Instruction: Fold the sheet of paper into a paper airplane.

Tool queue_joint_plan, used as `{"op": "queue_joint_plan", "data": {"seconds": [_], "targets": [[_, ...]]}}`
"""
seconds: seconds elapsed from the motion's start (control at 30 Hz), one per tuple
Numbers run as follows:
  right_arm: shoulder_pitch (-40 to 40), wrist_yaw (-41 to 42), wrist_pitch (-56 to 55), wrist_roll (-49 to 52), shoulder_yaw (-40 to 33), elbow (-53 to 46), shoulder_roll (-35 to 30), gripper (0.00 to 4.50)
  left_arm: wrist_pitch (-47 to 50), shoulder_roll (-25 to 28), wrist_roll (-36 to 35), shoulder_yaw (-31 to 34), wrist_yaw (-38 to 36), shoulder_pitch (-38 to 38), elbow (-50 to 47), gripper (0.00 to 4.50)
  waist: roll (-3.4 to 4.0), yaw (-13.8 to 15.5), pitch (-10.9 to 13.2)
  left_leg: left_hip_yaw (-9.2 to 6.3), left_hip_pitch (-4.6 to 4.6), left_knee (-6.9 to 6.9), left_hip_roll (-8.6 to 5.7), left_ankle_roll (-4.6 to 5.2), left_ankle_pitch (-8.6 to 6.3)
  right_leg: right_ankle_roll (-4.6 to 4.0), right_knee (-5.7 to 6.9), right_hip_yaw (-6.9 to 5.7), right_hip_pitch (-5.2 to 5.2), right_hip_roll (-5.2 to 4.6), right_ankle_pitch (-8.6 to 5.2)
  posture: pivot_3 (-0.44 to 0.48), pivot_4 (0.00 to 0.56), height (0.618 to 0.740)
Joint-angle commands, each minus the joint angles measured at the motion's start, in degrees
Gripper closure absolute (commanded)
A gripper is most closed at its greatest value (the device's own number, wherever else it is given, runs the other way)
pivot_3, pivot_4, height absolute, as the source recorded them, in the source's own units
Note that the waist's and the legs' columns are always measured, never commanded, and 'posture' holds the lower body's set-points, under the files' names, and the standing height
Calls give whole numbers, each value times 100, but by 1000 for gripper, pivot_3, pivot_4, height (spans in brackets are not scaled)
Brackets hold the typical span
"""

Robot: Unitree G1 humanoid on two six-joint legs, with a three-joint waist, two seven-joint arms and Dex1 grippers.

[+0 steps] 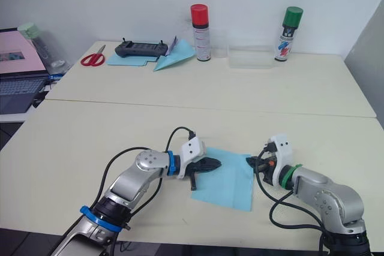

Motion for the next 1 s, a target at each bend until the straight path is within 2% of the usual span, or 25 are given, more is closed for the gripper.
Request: {"op": "queue_joint_plan", "data": {"seconds": [0.03, 0.63, 1.0], "targets": [[-72, 155, -98, 83, 107, -293, -24, 4477, 210, 53, 189, -192, 4, 112, 131, 4500, 0, 1, 0, 0, 0, 0, 0, 0, 0, 0, 0, 0, 0, 0, 0, 0, 150, 740], [24, 652, -323, -156, 571, -279, -349, 4477, 139, 183, 242, -208, -125, 28, 222, 4500, -1, -1, 1, 0, 0, -2, 1, 0, 0, 0, -1, 0, -2, 1, 0, 0, 150, 740], [13, 666, -490, -379, 830, -136, -353, 4477, 164, 180, 261, -205, -110, 49, 193, 4500, -2, -4, 1, 0, -1, -8, 2, 0, 0, -1, -1, -1, -4, 2, -1, 0, 150, 740]]}}
